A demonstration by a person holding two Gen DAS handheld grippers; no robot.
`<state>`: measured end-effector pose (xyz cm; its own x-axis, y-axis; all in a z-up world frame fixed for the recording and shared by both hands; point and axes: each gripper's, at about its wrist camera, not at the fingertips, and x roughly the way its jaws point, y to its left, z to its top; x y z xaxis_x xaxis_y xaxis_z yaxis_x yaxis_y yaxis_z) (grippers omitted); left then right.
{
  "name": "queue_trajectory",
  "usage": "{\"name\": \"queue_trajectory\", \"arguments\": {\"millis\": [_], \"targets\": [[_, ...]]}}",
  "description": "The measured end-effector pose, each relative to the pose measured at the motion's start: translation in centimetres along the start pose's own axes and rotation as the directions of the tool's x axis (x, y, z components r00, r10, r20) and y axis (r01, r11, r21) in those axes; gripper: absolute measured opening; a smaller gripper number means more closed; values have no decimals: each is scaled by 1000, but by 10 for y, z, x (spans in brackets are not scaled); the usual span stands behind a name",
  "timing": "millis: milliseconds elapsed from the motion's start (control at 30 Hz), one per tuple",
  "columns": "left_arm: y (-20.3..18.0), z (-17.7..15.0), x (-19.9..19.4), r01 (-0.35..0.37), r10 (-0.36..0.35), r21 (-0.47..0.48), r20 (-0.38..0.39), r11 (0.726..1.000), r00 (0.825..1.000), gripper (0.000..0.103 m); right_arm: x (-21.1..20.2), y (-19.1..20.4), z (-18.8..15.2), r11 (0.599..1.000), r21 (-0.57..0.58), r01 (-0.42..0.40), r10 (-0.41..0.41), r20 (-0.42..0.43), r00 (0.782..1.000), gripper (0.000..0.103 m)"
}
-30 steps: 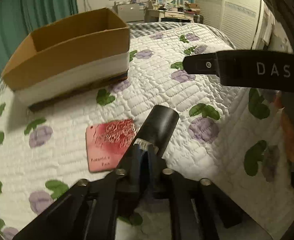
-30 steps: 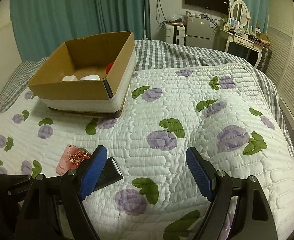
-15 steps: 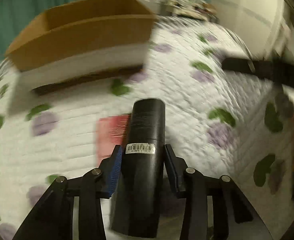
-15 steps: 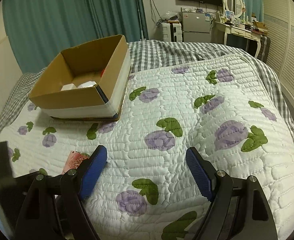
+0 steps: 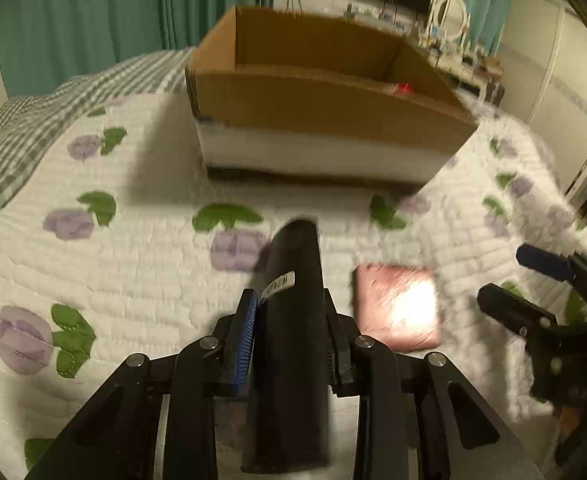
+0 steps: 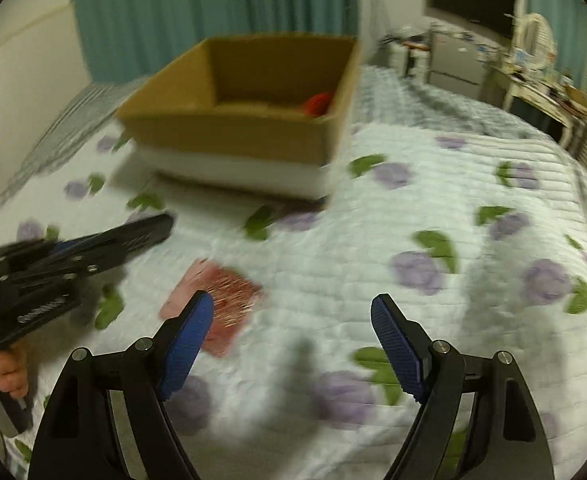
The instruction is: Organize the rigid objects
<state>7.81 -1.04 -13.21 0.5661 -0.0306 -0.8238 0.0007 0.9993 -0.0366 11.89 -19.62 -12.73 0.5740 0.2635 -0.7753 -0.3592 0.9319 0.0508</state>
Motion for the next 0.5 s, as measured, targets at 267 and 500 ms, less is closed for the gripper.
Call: {"name": "queue_trajectory", "arguments": {"millis": [267, 500], "targets": [[18, 1, 2, -31, 31, -42, -9, 999, 999, 20, 42, 51, -10, 987, -140, -72, 58, -101, 993, 81], [23, 6, -27, -30, 35, -53, 89, 998, 995, 20, 71, 66, -12, 986, -159, -55, 30, -151, 988, 89]]}}
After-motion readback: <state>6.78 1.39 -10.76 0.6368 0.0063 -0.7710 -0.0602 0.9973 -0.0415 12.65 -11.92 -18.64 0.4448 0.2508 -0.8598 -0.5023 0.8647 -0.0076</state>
